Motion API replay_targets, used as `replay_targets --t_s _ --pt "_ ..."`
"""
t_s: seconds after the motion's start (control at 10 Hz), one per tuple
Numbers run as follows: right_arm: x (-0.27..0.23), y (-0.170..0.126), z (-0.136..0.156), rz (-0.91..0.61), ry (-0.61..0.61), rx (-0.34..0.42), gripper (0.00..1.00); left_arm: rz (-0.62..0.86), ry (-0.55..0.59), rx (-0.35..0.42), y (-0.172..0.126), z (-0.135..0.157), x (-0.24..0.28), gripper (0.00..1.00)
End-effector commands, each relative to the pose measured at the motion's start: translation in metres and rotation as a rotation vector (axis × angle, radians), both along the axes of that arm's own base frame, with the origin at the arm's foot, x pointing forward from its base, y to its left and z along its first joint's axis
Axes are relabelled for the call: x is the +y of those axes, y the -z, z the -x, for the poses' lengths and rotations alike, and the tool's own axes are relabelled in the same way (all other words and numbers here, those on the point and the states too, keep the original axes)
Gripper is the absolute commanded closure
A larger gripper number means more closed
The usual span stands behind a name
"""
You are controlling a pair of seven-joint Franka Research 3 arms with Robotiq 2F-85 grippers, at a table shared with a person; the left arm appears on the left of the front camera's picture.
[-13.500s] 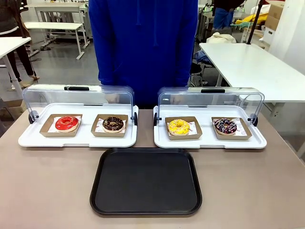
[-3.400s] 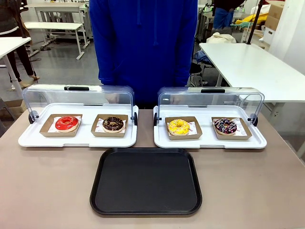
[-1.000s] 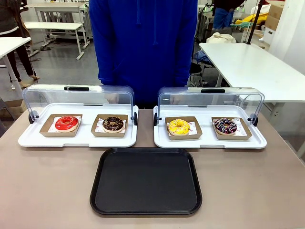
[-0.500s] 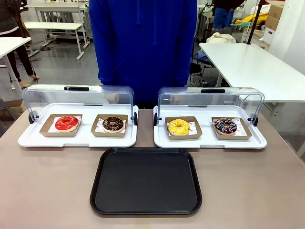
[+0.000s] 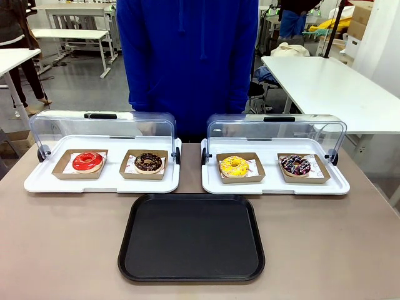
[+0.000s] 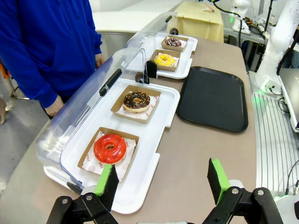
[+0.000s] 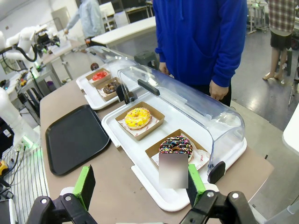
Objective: Move the third donut from the left to the tray.
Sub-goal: Pick up the Paper togo box containing the Donut indicated by the person and place it on the Handle tray.
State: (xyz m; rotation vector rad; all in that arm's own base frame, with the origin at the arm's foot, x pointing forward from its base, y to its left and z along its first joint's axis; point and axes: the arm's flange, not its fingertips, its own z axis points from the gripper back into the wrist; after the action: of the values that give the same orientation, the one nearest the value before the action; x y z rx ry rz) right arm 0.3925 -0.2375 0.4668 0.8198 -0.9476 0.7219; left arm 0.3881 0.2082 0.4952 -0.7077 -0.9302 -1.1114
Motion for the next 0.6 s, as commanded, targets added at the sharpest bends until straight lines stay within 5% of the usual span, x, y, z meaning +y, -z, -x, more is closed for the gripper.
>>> replay_targets --t_s 0.0,0.5 --pt "0.0002 -0.0021 -0.0011 -0.011 -0.003 -0.019 0.00 0.001 0.014 -0.006 -0.0012 0.0018 0.0004 0.00" --pt "0.0002 -0.0021 -0.0011 -0.011 -0.003 -0.019 0.00 0.001 0.014 -0.006 -0.0012 0.0018 0.0004 0.00"
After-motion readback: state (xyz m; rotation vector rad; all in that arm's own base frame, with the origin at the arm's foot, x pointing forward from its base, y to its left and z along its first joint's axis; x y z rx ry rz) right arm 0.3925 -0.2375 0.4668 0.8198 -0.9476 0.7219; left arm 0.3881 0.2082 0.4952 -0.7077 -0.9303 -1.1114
